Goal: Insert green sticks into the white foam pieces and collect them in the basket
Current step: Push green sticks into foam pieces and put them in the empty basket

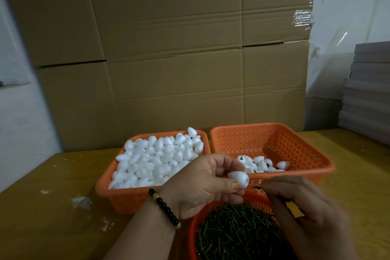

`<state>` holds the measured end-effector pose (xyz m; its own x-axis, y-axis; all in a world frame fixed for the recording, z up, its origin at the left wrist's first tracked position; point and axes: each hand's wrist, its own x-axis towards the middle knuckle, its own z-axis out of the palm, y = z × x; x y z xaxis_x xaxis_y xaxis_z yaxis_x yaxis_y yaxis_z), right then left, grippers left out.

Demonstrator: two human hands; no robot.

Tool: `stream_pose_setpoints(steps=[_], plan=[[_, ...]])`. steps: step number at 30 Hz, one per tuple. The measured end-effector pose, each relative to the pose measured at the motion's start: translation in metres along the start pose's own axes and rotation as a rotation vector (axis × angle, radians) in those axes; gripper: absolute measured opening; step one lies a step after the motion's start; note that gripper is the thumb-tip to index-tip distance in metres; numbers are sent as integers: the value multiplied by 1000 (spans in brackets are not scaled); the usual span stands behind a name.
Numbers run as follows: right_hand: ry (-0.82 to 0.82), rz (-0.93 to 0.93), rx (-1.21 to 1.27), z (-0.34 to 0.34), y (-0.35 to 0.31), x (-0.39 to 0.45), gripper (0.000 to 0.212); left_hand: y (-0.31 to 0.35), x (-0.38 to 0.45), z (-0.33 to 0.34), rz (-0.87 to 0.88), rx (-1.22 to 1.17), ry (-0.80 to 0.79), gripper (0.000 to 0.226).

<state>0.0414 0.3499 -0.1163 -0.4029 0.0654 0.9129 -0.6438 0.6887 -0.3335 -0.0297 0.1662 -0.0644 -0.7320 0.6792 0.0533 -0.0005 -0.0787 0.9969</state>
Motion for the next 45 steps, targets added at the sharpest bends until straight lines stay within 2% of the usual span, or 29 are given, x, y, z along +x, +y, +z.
stream_pose_setpoints(steps=[5,9,11,15,17,23,32,45], plan=[[23,12,-7,0,-2,-1,15,0,-1,1,4,22,0,30],[40,47,2,1,-1,-1,11,2,-1,1,-4,26,-10,29],[58,69,0,2,1,-3,18,2,-1,1,-7,15,-14,27],[87,99,-5,4,4,-6,16,2,-1,1,-12,7,-29,23],[75,93,-1,3,4,-5,8,2,-1,1,-19,14,-44,21],[43,68,-30,3,3,-3,18,3,-2,3,-36,22,-57,24],[42,37,-148,5,5,-6,18,3,-2,11,-45,101,-14,23],[30,137,-43,4,3,-7,17,3,-3,15,-40,68,-10,23]])
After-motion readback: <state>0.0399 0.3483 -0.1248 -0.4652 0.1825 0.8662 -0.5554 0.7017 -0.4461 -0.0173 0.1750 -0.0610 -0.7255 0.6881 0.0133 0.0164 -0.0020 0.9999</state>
